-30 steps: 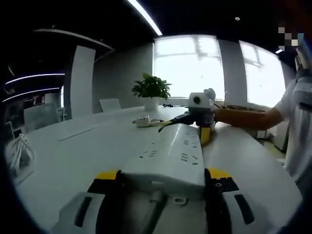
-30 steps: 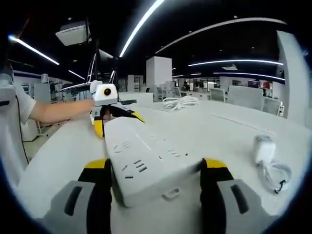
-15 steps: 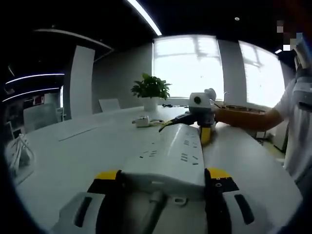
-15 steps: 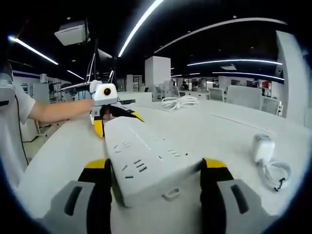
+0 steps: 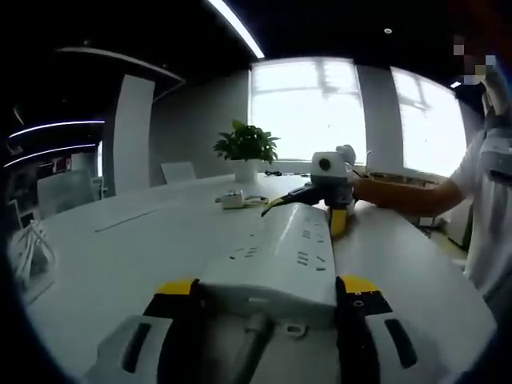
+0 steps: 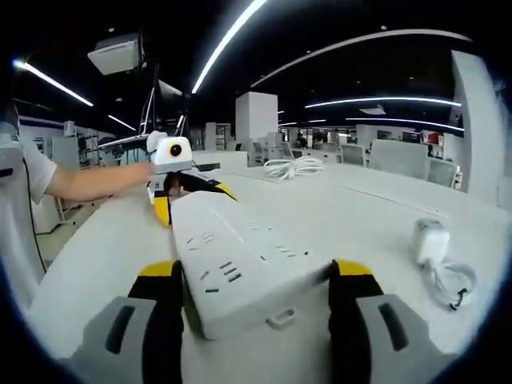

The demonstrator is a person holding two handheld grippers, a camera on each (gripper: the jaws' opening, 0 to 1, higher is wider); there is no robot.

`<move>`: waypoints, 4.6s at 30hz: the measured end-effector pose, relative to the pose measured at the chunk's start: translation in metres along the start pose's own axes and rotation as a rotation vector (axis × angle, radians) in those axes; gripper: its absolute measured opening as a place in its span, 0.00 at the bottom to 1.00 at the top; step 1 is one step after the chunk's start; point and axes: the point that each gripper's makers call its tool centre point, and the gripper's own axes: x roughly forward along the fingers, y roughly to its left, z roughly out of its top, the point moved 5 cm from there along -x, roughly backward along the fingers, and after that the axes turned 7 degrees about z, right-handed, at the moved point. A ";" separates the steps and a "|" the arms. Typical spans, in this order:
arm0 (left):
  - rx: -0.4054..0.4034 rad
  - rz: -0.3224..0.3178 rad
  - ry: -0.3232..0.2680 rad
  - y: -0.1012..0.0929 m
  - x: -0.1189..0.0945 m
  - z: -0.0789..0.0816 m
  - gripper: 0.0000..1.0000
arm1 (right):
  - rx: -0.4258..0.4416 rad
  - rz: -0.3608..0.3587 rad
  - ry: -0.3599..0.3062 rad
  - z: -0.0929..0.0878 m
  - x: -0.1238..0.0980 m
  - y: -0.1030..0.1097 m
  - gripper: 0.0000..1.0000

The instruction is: Straighten the power strip on the desk, plug the charger into it

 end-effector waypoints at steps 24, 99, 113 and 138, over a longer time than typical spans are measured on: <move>0.004 -0.016 0.000 0.003 0.002 0.000 0.69 | 0.003 -0.013 0.001 0.000 -0.001 0.001 0.73; 0.008 -0.002 -0.003 0.007 0.004 0.001 0.69 | -0.020 -0.230 -0.179 0.029 -0.021 -0.035 0.75; -0.003 0.009 -0.006 0.005 0.004 0.001 0.69 | 0.009 -0.239 -0.199 0.031 -0.022 -0.038 0.74; -0.008 0.032 -0.005 0.003 0.000 0.000 0.69 | 0.012 -0.287 -0.196 0.031 -0.027 -0.046 0.68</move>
